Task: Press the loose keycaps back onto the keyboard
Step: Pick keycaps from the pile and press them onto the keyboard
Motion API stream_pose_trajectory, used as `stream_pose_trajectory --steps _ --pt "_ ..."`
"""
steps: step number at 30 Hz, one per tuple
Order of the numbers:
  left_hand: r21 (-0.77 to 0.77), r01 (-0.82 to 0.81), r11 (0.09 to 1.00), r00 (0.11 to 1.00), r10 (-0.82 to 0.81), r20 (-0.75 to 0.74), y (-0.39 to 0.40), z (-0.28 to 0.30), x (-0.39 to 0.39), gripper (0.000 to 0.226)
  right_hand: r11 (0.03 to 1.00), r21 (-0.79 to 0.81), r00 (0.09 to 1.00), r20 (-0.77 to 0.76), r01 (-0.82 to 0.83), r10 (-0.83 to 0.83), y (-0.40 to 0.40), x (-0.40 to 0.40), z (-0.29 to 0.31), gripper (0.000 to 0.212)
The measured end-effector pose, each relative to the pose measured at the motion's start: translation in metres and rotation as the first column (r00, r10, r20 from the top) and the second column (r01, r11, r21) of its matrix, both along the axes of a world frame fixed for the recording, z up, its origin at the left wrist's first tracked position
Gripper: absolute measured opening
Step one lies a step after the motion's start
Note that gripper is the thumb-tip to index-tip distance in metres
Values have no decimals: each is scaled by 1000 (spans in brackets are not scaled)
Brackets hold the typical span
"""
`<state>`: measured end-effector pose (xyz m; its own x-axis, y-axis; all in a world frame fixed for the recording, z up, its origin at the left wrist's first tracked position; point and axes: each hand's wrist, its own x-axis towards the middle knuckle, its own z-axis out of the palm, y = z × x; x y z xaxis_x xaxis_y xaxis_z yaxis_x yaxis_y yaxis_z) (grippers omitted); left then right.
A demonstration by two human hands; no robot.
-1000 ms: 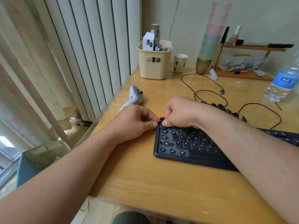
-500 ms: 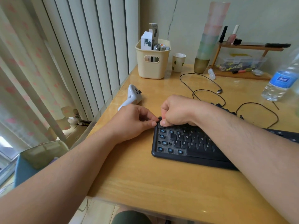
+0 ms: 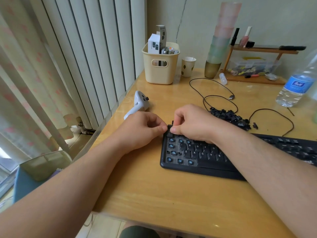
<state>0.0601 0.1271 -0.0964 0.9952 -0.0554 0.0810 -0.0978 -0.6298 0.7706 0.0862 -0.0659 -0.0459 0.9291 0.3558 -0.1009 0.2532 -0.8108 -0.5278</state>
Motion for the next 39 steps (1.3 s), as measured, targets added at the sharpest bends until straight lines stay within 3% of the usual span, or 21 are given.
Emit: stream_pose_trajectory --steps 7,12,19,22,30,36,39 --pt "32 -64 997 997 63 40 -10 -1 2 14 969 242 998 36 50 -60 -23 1 -14 17" --pt "-54 -40 998 999 41 24 -10 -1 0 20 936 345 991 84 65 -100 -31 1 -21 17" --pt "39 -47 998 997 44 65 -13 -2 -1 22 986 165 971 238 -20 -20 -34 -9 -18 14" --pt "-50 -96 994 995 96 16 -14 0 -1 23 987 159 973 230 -38 0 -35 -12 -19 7" --pt "37 -80 996 993 83 -80 -16 10 4 29 991 123 972 233 -48 18 -31 -13 -23 9" --pt "181 -89 980 996 89 4 -19 12 3 29 994 103 973 231 -37 13 -26 -11 -24 11" --pt "156 -101 982 995 101 7 -20 10 2 29 996 79 971 237 -47 27 -25 -11 -24 12"
